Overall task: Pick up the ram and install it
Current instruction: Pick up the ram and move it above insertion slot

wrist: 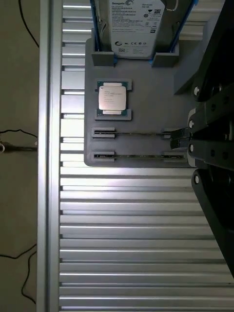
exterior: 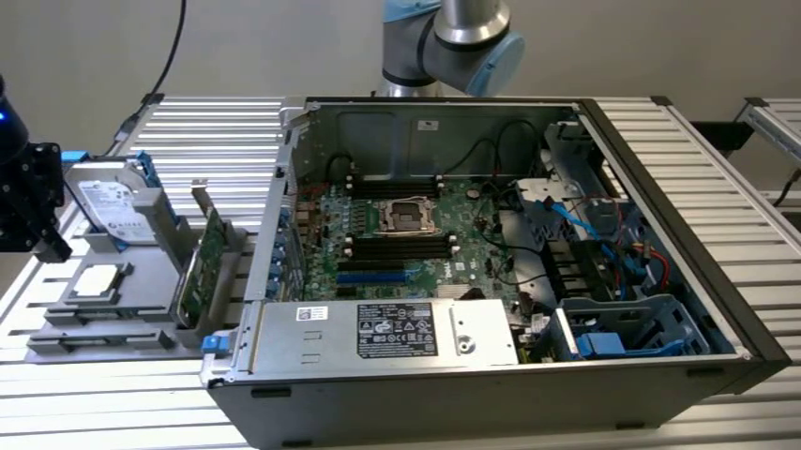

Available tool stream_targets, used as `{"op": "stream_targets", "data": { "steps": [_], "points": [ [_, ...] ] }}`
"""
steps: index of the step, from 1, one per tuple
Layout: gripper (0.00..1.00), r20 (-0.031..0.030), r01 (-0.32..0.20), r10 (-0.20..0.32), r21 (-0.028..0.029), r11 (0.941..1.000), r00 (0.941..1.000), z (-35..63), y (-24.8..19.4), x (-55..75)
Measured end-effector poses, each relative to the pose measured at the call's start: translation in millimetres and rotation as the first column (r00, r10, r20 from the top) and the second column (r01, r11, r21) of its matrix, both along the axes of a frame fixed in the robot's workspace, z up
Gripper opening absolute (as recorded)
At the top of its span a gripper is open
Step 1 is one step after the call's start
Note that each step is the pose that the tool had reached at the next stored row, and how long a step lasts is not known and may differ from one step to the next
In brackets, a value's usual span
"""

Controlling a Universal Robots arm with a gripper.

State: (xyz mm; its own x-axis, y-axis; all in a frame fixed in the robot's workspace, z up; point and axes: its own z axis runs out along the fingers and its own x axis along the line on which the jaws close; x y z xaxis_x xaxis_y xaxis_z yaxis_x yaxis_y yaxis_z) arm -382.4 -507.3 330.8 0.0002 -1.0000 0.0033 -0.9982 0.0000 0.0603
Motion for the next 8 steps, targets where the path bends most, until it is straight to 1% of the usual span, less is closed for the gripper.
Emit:
{"op": "stream_targets", "data": {
  "steps": [3,5,6,7,8],
  "points": [
    [0.12,0.0,0.0,0.0,0.0,1.0,1.0,0.0,0.0,0.0],
    [0.23,0.0,0.0,0.0,0.0,1.0,1.0,0.0,0.0,0.0],
    [0.23,0.0,0.0,0.0,0.0,1.0,1.0,0.0,0.0,0.0],
    [0.3,0.0,0.0,0.0,0.0,1.0,1.0,0.0,0.0,0.0],
    [0.3,0.0001,0.0,0.0,0.0001,1.0,1.0,-0.8,0.0,0.1]
  ]
}}
